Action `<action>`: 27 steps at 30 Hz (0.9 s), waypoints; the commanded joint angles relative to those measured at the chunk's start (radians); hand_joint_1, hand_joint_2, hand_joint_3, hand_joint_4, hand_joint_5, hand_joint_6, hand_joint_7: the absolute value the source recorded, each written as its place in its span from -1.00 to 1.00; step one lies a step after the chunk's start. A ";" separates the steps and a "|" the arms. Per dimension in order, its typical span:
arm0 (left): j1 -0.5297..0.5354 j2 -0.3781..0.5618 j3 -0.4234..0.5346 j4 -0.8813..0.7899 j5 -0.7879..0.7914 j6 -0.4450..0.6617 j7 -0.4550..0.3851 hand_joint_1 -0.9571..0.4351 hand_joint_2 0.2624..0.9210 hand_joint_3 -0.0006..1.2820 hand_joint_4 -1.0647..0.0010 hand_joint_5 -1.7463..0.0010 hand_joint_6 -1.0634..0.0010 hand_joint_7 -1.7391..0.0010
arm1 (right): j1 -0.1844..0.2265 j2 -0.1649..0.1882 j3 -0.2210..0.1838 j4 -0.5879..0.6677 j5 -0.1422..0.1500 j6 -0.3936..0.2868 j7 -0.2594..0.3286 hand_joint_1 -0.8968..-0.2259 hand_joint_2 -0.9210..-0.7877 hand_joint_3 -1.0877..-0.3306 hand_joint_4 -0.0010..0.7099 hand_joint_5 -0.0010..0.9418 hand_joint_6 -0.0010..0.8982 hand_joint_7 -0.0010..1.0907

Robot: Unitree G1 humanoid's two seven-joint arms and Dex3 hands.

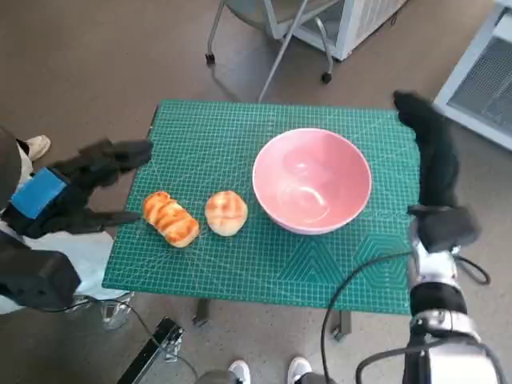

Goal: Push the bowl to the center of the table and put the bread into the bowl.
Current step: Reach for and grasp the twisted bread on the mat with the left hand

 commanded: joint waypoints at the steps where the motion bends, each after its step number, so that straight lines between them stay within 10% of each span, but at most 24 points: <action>1: -0.008 0.019 -0.042 0.020 0.042 -0.016 -0.020 0.33 0.64 -1.00 0.36 0.99 0.17 0.85 | 0.035 -0.008 0.025 -0.008 -0.040 0.001 -0.043 -0.01 -1.00 -0.53 -0.09 -0.94 -0.98 0.62; 27: -0.199 0.027 -0.293 0.204 0.518 -0.217 0.182 0.29 0.53 -1.00 0.23 0.98 -0.03 0.95 | 0.059 -0.005 0.058 -0.033 -0.016 0.013 -0.036 0.08 -1.00 -0.59 -0.10 -0.94 -1.00 0.66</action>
